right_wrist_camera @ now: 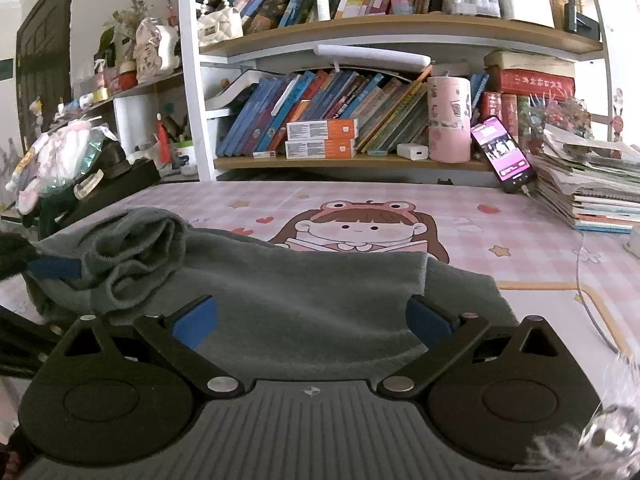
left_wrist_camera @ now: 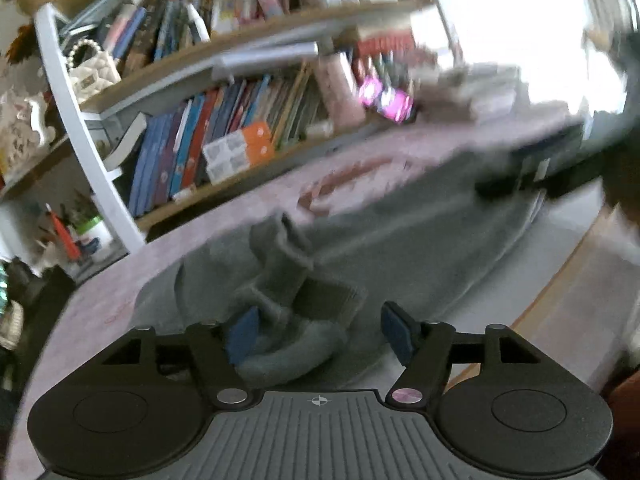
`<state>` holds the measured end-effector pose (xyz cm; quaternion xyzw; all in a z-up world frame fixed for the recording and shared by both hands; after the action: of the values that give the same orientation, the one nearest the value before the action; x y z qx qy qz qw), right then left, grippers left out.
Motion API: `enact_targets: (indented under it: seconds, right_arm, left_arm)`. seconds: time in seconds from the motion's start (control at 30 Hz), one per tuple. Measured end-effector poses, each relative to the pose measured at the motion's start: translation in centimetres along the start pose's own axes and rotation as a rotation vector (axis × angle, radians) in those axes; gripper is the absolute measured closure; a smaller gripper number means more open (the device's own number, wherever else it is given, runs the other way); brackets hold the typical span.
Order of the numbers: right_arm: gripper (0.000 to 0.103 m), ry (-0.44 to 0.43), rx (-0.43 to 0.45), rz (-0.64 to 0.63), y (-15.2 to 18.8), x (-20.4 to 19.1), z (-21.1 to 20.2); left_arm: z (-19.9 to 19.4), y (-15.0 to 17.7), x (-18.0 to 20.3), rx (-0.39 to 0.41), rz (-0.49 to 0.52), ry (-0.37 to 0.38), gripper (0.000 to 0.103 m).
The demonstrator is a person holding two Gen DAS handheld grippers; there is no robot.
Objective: Fold clothes
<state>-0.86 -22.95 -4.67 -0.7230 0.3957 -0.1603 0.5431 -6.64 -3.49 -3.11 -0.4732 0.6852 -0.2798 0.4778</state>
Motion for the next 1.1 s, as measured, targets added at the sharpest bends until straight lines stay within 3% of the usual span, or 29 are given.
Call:
enact_targets:
  seconds: [0.07,0.13,0.17,0.2,0.27,0.37,0.5,0.6,0.83,0.97,1.1]
  right_arm:
    - [0.001,0.002,0.003,0.006,0.0,0.2,-0.1]
    - [0.001,0.004,0.006,0.008,0.1,0.2,-0.2]
    - [0.001,0.005,0.008,0.007,0.0,0.2,-0.3]
    - [0.001,0.005,0.01,0.005,0.0,0.1,-0.5]
    - [0.001,0.003,0.016,0.003,-0.1,0.1,-0.6]
    - [0.001,0.004,0.015,0.005,-0.1,0.1,-0.6]
    - [0.002,0.003,0.009,-0.001,-0.1,-0.2,-0.5]
    - [0.002,0.006,-0.003,-0.002,0.1,-0.2,-0.4]
    - [0.002,0.02,-0.023,-0.003,0.3,-0.3,-0.6]
    - [0.002,-0.008,-0.022,0.074,0.4,0.7,-1.2]
    - [0.003,0.029,-0.02,0.146,0.4,2.3,-2.2]
  left_arm:
    - [-1.3,-1.4,-1.2,0.052,-0.065,0.037,0.034]
    - [-1.8,-2.8,-2.6,0.095,-0.115,0.023,0.036]
    - [-1.4,-3.5,-3.3,0.097,-0.145,-0.003,0.046]
    - [-1.0,-3.7,-4.5,0.083,-0.192,-0.033,0.063]
    - [0.5,-3.4,-6.0,0.031,-0.287,-0.059,0.08]
    - [3.0,-2.3,-6.0,-0.027,-0.408,-0.023,0.092]
    - [6.5,-0.3,-1.5,-0.107,-0.369,0.052,0.091]
    - [7.3,-0.6,-0.8,-0.074,-0.375,0.024,0.09]
    - [3.1,-0.8,-6.1,0.0,-0.482,0.008,0.085]
    - [1.0,1.0,-10.1,0.014,-0.544,-0.033,0.086]
    - [3.0,4.2,-8.5,-0.089,-0.484,-0.014,0.086]
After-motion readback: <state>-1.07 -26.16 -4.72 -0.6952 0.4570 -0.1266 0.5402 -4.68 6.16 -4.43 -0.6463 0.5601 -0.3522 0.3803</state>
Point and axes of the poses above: each gripper's, at about its wrist camera, not at the fingertips, and z roughly the way its jaws point, x to its right, y to its underside, the point moved 9 cm from there along z, roughly the way its jaws point, and after that the axes turned 14 degrees about -y, right-handed, at the moved point
